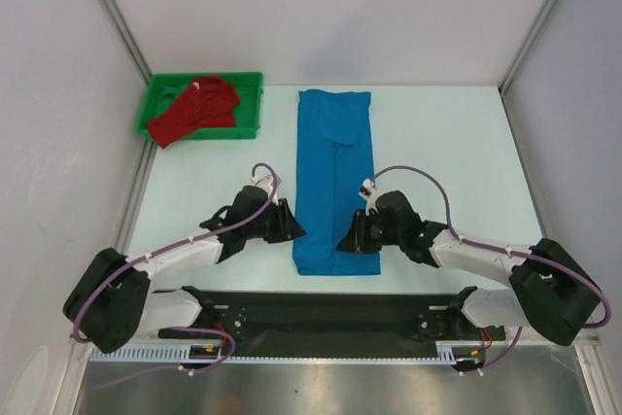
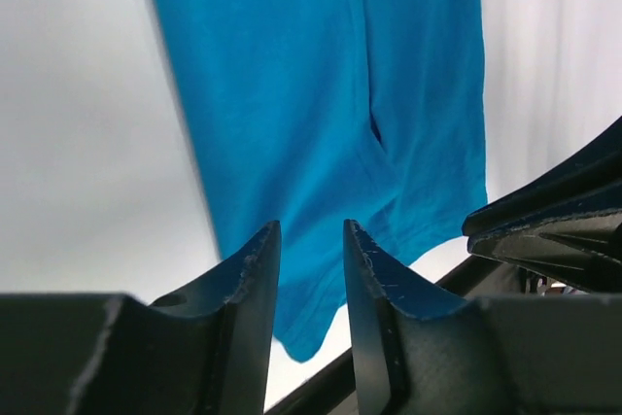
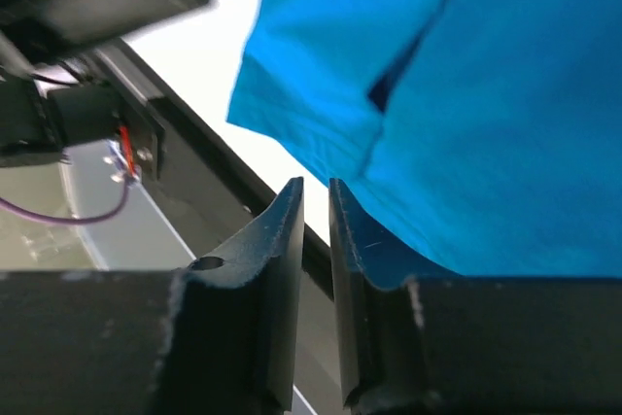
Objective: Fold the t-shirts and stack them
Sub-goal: Fold the tshirt
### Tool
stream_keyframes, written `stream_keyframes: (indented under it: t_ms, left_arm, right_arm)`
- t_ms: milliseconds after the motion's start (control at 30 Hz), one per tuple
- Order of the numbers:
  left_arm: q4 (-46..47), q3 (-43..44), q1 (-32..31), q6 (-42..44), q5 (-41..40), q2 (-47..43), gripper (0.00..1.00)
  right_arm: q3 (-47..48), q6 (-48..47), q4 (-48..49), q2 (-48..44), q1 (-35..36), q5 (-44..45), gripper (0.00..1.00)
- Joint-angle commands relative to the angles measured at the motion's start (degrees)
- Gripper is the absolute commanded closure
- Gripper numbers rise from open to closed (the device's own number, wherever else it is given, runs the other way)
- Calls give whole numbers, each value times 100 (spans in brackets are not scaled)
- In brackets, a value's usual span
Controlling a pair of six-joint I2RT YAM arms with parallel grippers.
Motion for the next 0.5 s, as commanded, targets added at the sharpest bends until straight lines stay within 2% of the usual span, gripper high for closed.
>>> stream_keyframes:
  t_ms: [0, 167, 467]
  left_arm:
    - [887, -138, -114, -113, 354, 311, 64]
    - [1117, -261, -158, -131, 566, 882, 69]
    - [1618, -1254, -228, -403, 1083, 602, 70]
  right_arm:
    - [-23, 244, 851, 212, -48, -100, 80]
    - [126, 403, 1456, 808, -31, -444, 80]
    - [240, 719, 2196, 1548, 232, -725, 86]
